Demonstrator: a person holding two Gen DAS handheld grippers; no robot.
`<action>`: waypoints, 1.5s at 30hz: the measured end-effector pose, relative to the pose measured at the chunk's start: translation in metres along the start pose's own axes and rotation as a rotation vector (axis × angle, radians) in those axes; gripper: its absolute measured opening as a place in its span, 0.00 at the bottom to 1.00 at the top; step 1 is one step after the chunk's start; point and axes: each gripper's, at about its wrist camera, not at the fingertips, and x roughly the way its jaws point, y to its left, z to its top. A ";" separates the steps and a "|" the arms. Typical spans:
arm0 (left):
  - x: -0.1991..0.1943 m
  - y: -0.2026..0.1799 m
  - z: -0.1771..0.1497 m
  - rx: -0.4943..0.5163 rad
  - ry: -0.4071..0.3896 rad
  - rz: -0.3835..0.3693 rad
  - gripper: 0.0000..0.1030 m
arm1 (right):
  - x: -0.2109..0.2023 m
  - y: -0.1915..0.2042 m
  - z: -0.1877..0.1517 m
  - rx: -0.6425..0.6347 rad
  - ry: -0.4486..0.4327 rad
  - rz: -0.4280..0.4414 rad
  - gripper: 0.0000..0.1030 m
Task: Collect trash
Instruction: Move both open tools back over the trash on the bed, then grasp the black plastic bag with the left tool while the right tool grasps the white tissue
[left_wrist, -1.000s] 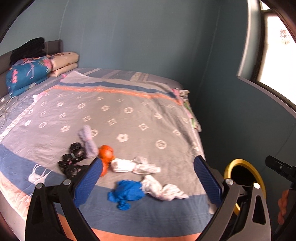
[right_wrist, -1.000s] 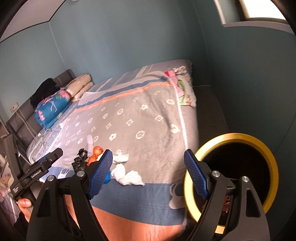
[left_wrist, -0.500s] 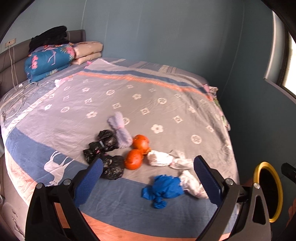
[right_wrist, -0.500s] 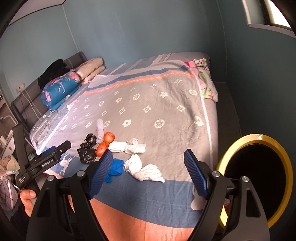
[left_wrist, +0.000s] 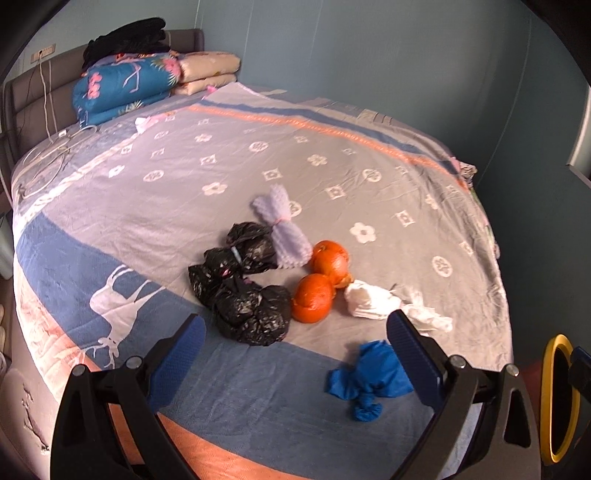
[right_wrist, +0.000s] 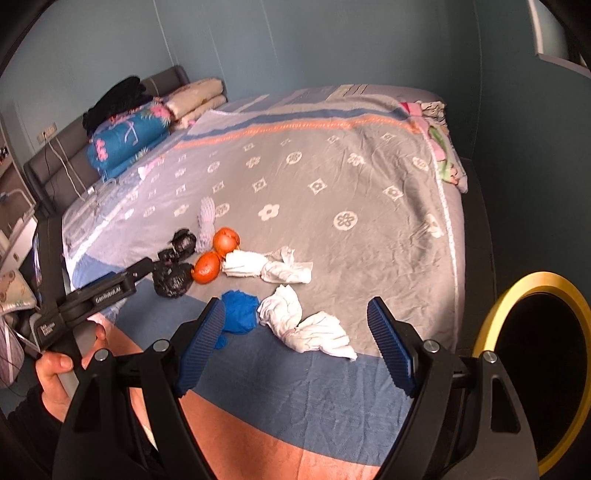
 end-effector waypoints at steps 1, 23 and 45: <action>0.003 0.001 -0.001 -0.004 0.005 0.004 0.92 | 0.006 0.002 -0.001 -0.008 0.009 -0.003 0.74; 0.077 0.039 -0.006 -0.124 0.145 0.085 0.92 | 0.117 0.019 -0.023 -0.146 0.213 -0.090 0.74; 0.126 0.037 0.003 -0.148 0.235 0.049 0.64 | 0.172 0.019 -0.035 -0.248 0.354 -0.127 0.56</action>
